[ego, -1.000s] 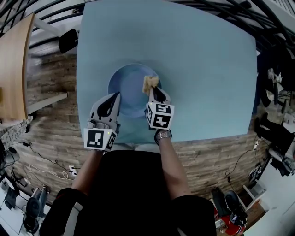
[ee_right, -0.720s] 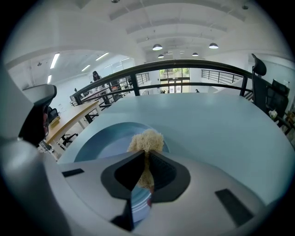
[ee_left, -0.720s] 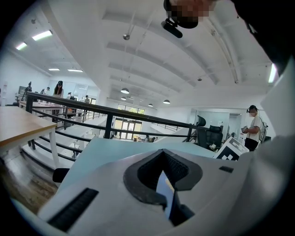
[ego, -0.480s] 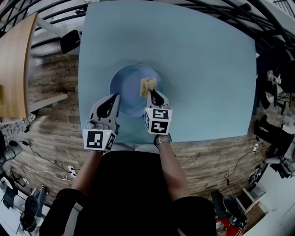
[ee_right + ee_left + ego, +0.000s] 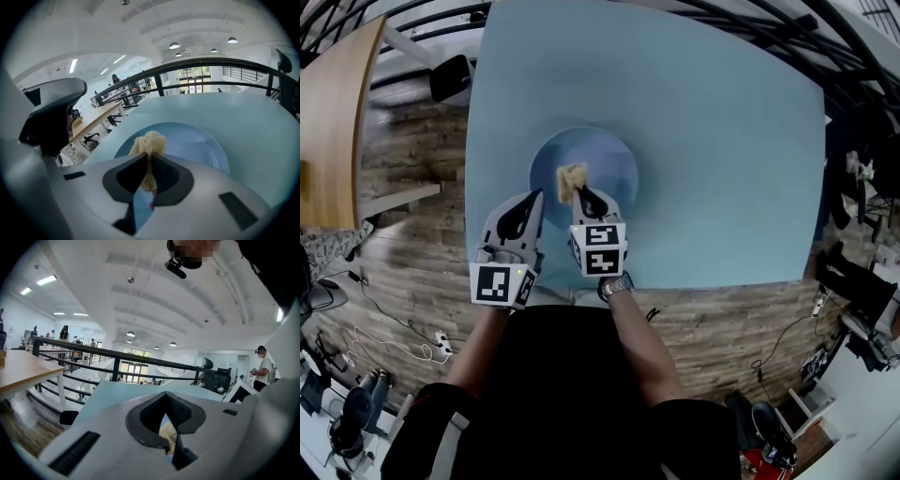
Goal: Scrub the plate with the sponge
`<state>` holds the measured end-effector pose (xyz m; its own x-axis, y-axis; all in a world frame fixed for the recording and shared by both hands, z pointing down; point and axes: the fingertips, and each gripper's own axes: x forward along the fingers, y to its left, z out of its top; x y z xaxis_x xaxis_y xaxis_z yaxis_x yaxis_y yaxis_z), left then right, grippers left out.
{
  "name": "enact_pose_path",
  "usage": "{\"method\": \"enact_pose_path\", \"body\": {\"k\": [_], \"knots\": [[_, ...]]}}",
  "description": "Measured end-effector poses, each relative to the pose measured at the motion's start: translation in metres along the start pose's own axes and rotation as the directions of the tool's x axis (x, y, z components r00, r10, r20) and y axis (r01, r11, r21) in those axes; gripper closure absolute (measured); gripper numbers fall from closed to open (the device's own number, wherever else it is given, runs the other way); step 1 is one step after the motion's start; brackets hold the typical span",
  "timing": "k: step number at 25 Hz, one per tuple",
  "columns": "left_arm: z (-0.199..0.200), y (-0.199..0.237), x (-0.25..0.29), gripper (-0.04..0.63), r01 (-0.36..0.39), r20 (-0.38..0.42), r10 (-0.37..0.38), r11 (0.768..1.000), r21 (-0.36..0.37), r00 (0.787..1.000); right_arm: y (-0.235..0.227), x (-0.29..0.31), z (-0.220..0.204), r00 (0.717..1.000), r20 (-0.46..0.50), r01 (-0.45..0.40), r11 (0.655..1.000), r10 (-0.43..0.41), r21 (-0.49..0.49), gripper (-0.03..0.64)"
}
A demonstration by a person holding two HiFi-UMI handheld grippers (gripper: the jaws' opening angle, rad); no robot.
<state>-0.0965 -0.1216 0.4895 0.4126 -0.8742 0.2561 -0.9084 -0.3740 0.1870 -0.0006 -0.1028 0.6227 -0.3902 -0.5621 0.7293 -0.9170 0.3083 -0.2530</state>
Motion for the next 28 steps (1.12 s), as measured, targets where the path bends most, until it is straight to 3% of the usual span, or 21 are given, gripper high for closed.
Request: {"method": "enact_pose_path", "body": {"k": [13,28], "knots": [[-0.002,0.015,-0.013,0.594,-0.040,-0.002,0.040,0.999,-0.006,0.999,0.048,0.032,-0.016,0.991,-0.078,-0.110,0.994,0.110,0.009,0.580],[-0.005,0.010,-0.012,0.594,-0.022,-0.005,0.022,1.000,-0.001,1.000,0.031,0.030,-0.020,0.993,-0.078,-0.083,0.996,0.086,0.038,0.580]]}}
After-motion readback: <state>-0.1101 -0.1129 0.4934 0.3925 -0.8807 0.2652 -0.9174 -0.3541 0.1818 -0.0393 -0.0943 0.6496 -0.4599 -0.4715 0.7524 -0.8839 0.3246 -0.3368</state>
